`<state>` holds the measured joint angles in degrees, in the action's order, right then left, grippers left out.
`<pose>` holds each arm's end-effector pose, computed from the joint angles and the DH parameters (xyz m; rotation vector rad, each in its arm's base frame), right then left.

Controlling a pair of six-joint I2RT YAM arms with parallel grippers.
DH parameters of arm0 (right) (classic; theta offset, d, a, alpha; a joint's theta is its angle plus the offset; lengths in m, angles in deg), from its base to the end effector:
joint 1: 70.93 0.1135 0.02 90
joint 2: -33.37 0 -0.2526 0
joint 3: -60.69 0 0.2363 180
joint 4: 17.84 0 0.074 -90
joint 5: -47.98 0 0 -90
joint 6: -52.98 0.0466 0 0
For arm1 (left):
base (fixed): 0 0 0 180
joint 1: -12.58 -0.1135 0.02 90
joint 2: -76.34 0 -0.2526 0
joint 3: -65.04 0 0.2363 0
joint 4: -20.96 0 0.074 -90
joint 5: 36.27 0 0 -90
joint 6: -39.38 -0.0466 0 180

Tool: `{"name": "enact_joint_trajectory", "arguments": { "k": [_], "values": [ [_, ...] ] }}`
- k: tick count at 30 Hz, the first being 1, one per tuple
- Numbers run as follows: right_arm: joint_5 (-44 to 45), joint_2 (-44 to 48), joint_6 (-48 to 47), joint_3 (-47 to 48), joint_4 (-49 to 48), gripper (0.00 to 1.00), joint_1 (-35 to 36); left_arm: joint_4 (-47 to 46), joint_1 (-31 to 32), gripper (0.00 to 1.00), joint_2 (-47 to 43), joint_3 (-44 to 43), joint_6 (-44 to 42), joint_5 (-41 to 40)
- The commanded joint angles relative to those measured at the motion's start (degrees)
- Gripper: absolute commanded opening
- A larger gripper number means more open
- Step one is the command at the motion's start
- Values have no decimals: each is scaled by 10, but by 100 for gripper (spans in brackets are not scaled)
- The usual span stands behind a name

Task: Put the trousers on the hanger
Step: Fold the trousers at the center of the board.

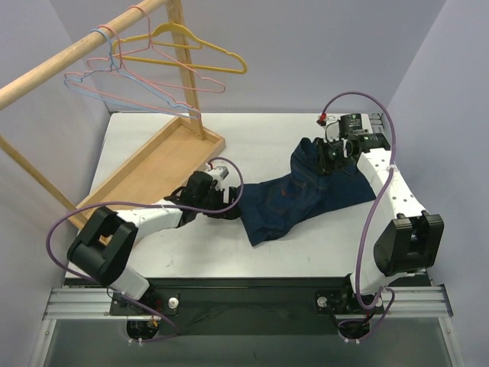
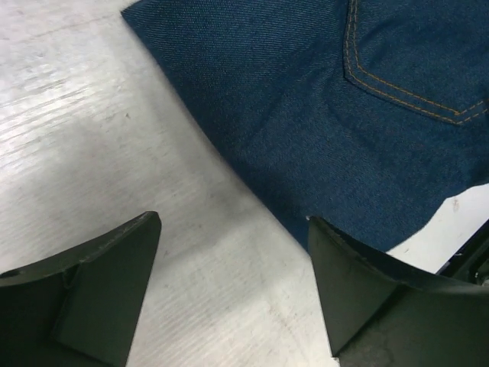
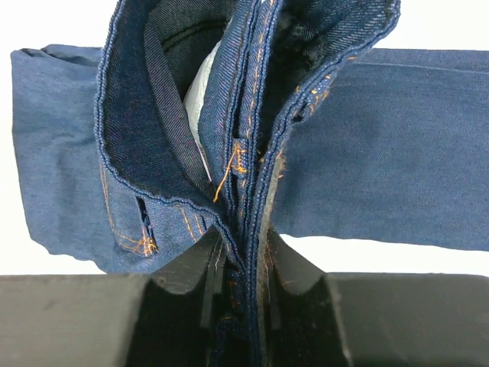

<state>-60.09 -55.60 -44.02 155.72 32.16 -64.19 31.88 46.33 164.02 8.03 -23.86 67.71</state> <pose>0.3316 0.0537 0.3089 -0.4320 2.2783 0.3657 0.2450 -0.1772 0.1662 0.2793 2.3958 -0.8005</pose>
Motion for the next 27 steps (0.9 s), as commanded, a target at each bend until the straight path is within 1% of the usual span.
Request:
{"name": "enact_joint_trajectory", "arguments": {
  "k": [1,4,9,13,15,16,17,20,21,23,26,27],
  "values": [
    [13,18,-6,-15,-33,0,-1,-89,-13,84,67,-38,25,70],
    [11,14,1,-21,-37,0,-1,-120,-21,77,98,-45,46,91],
    [14,16,5,-32,-47,0,0,-140,-21,70,141,-68,58,107],
    [14,15,6,-35,-54,0,4,-176,-21,59,177,-81,90,144],
    [15,12,7,-33,-55,0,5,-187,-21,52,194,-88,97,156],
    [16,11,10,-31,-55,0,5,-188,-21,47,199,-91,101,159],
    [17,11,11,-31,-55,0,6,-189,-21,36,202,-95,103,162],
    [17,7,22,-26,-54,0,10,-191,-21,14,211,-104,107,170],
    [15,10,23,-24,-54,0,13,-189,-21,0,210,-108,107,170],
    [8,13,33,-21,-51,0,18,-175,-25,0,204,-111,101,166],
    [-7,17,45,3,-21,0,33,-123,-47,0,171,-110,89,152],
    [-14,19,48,8,-14,0,47,-110,-65,0,149,-107,85,151]
  ]
}}
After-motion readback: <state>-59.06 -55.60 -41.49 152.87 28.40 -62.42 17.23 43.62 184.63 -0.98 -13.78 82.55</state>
